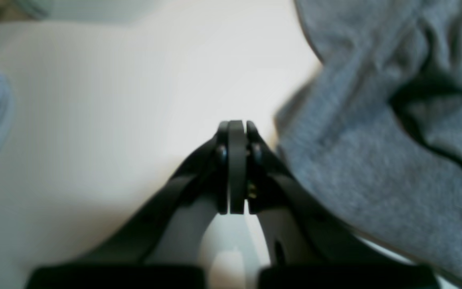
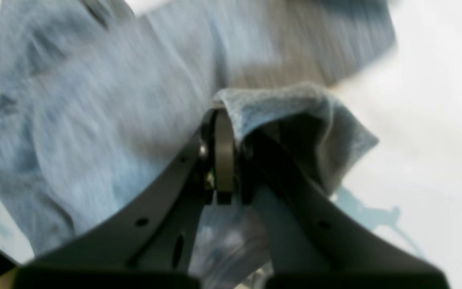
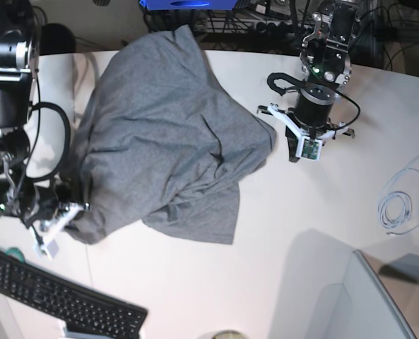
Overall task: Layout the t-shirt on the table in an organized manner, then fold the t-shirt properly
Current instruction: 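Drag the shirt hem with the right gripper, then release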
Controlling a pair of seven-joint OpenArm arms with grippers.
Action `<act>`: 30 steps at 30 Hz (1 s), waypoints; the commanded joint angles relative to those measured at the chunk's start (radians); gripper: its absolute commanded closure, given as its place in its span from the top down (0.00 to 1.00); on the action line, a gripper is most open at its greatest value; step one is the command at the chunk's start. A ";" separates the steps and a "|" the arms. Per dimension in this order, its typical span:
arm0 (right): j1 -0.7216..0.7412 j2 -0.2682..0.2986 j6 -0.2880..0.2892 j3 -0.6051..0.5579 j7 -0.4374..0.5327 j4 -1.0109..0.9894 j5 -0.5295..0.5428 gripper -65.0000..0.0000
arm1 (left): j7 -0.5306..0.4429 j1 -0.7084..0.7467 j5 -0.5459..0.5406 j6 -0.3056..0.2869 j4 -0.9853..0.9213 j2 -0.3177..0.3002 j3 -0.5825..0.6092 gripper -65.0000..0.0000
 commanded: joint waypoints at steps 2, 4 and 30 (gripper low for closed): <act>0.061 0.019 -0.003 -0.020 0.069 -0.025 0.011 0.01 | -0.019 -0.008 0.000 0.001 0.034 -0.004 -0.007 0.00; 0.078 0.039 -0.009 -0.024 0.095 -0.040 0.011 0.01 | -0.019 -0.016 0.000 0.001 0.035 -0.004 -0.007 0.00; -0.637 -0.233 0.095 0.459 -0.198 0.584 0.013 0.74 | -0.022 0.138 -0.010 -0.004 0.035 -0.044 -0.300 0.00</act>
